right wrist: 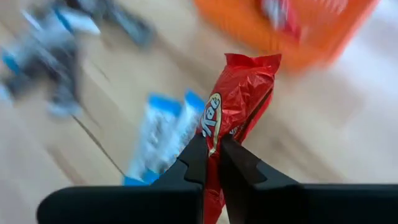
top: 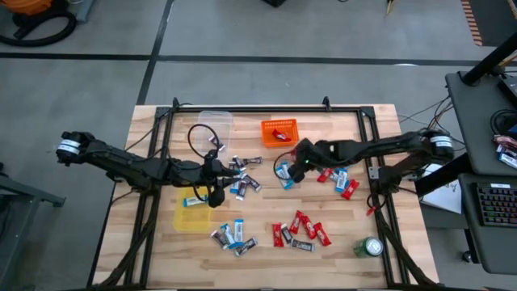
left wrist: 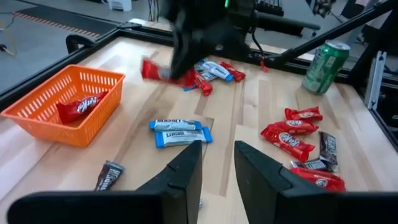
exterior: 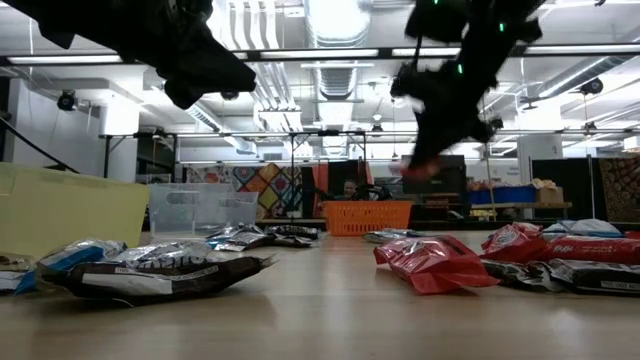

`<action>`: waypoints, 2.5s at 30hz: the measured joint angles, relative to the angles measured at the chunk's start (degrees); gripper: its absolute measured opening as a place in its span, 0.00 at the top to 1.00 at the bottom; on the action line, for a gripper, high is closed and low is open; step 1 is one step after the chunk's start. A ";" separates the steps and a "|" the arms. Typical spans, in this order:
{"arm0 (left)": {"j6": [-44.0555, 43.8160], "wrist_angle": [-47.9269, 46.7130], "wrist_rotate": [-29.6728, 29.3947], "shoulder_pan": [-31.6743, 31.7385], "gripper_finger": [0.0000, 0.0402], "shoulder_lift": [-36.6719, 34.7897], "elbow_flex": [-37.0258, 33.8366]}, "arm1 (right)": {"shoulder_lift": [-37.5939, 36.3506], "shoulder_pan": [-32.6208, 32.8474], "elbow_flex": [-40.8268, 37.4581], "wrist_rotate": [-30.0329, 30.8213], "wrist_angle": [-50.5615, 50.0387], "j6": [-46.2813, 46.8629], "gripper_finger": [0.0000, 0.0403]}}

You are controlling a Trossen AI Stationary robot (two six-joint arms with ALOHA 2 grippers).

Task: Sort candy
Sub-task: Put the center red candy into the orange basket, then put the middle left white candy into the yellow bin

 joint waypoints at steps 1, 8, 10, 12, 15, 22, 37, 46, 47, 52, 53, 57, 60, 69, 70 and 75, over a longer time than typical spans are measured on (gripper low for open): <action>0.16 0.06 0.00 0.00 0.81 0.03 0.00 | -0.98 -0.36 0.83 0.98 0.17 -0.69 0.96; 0.84 0.01 0.01 0.00 0.81 0.06 0.00 | -1.16 -7.43 6.90 3.33 0.18 -6.97 0.96; 0.84 -0.02 0.02 0.00 0.81 0.06 0.00 | 0.57 -10.01 8.43 3.27 0.19 -7.05 0.96; 0.84 -0.13 0.02 0.00 0.81 0.06 0.00 | 2.78 -12.22 9.74 3.23 -0.10 -7.05 0.96; 1.72 -0.13 0.00 0.00 0.81 0.06 0.00 | 6.45 -14.96 11.90 2.79 -0.16 -7.05 0.96; 2.75 -0.13 0.01 0.00 0.81 0.06 0.00 | 15.34 -17.38 19.02 2.80 -6.99 -7.67 0.95; 2.78 -0.48 -0.03 0.00 0.81 0.06 0.00 | 20.38 -17.30 23.48 3.36 -9.04 -8.08 0.75; 0.63 -1.05 0.01 0.00 0.81 0.06 0.00 | 16.36 -15.33 23.47 2.27 -9.95 -9.52 0.63; 0.28 -1.17 0.02 0.00 0.81 0.06 0.00 | 15.74 -14.62 23.46 2.25 -10.22 -9.84 0.63; -0.23 -1.35 0.05 -0.01 0.81 0.68 -0.02 | 12.68 -9.72 23.37 2.23 -10.57 -11.54 0.60; -0.23 -1.35 0.30 -0.03 0.80 1.14 -0.02 | 12.33 -8.45 23.37 2.18 -10.58 -11.99 0.60; -0.73 -0.58 0.50 -0.04 0.78 4.46 -0.03 | 11.19 -3.73 22.91 2.10 -10.75 -13.90 0.58; -2.21 1.45 0.51 -0.04 0.74 7.92 -0.09 | 10.62 -0.73 22.49 2.08 -11.46 -14.06 0.57; -18.33 -8.98 -1.81 0.00 0.62 16.52 5.19 | 10.24 5.18 22.43 2.26 -14.91 -13.40 0.51; -20.12 -11.79 -2.68 0.00 0.62 17.56 6.51 | 10.24 5.53 22.43 2.28 -14.82 -13.39 0.51; -26.33 -26.71 -5.70 0.07 0.61 23.64 14.01 | 10.24 6.57 22.43 2.76 -14.76 -13.41 0.51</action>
